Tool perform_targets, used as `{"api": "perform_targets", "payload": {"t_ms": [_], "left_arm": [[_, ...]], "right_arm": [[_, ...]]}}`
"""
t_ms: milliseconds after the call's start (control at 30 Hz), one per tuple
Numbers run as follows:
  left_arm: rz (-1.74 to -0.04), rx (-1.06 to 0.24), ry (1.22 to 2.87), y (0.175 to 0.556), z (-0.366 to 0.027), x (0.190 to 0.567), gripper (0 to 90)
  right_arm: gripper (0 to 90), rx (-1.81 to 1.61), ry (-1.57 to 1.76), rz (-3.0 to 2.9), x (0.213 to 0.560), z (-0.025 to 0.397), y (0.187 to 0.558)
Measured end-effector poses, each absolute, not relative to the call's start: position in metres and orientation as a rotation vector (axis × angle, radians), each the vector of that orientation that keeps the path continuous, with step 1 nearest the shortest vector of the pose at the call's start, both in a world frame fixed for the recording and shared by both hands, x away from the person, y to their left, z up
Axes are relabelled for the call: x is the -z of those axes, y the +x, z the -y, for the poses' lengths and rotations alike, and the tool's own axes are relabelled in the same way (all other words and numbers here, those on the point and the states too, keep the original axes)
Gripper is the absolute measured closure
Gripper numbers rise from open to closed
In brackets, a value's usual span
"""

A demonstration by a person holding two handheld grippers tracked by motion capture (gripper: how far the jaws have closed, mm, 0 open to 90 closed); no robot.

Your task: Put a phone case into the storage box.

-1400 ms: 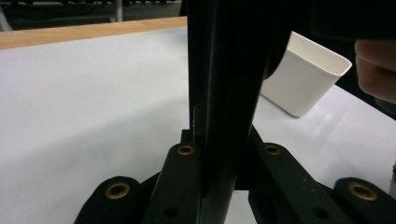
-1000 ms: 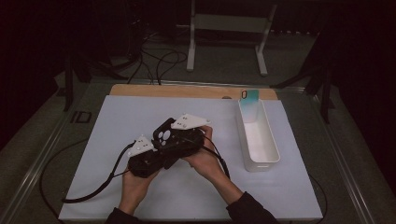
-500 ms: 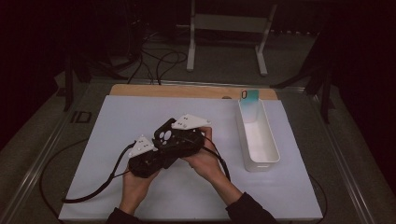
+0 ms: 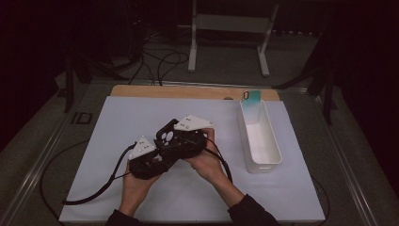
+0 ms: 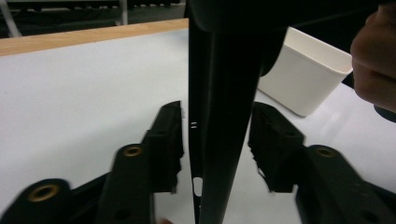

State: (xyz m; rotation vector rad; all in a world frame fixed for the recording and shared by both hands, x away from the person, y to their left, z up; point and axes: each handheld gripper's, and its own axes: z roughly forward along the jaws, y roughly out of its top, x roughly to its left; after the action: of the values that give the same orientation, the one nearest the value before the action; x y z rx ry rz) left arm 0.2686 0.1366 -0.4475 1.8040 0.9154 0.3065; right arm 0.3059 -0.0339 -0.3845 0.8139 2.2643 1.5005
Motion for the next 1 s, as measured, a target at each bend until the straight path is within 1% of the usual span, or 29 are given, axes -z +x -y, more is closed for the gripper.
{"api": "perform_targets", "payload": {"t_ms": [67, 100, 167, 300, 400, 467, 500, 567, 700, 1000], "left_arm": [[-0.908, -0.308, 1.808, 0.2684, -0.1366, 0.4474, 54.0], [-0.907, -0.31, 1.808, 0.2685, -0.1366, 0.4475, 52.3], [-0.924, -0.322, 1.811, 0.269, -0.1364, 0.4479, 42.2], [-0.939, -0.385, 1.814, 0.2673, -0.1362, 0.448, 26.0], [-0.939, -0.397, 1.823, 0.2669, -0.1366, 0.4474, 14.2], [-0.948, -0.405, 1.829, 0.2671, -0.1367, 0.4475, 12.5], [-0.951, -0.405, 1.831, 0.2672, -0.1371, 0.4476, 6.2], [-0.945, -0.404, 1.837, 0.2673, -0.1376, 0.4478, 2.1], [-0.927, -0.42, 1.848, 0.2664, -0.1378, 0.4481, 0.1], [-0.907, -0.424, 1.843, 0.2646, -0.1411, 0.4496, 0.0]], "right_arm": [[14.3, -1.499, 0.814, -2.264, 0.3845, 0.0345, 0.3062], [14.3, -1.499, 0.819, -2.261, 0.3847, 0.0354, 0.3063], [14.3, -1.502, 0.82, -2.259, 0.3846, 0.0363, 0.3066], [14.2, -1.499, 0.817, -2.257, 0.384, 0.0372, 0.3064], [14.2, -1.506, 0.821, -2.254, 0.3838, 0.0377, 0.3067], [14.3, -1.51, 0.824, -2.254, 0.3838, 0.0379, 0.3068], [14.2, -1.506, 0.823, -2.254, 0.3841, 0.0377, 0.3067], [14.2, -1.505, 0.822, -2.255, 0.3842, 0.0377, 0.3067], [14.2, -1.506, 0.823, -2.252, 0.3837, 0.0383, 0.3067], [14.2, -1.496, 0.832, -2.235, 0.3827, 0.0439, 0.3083]]}}
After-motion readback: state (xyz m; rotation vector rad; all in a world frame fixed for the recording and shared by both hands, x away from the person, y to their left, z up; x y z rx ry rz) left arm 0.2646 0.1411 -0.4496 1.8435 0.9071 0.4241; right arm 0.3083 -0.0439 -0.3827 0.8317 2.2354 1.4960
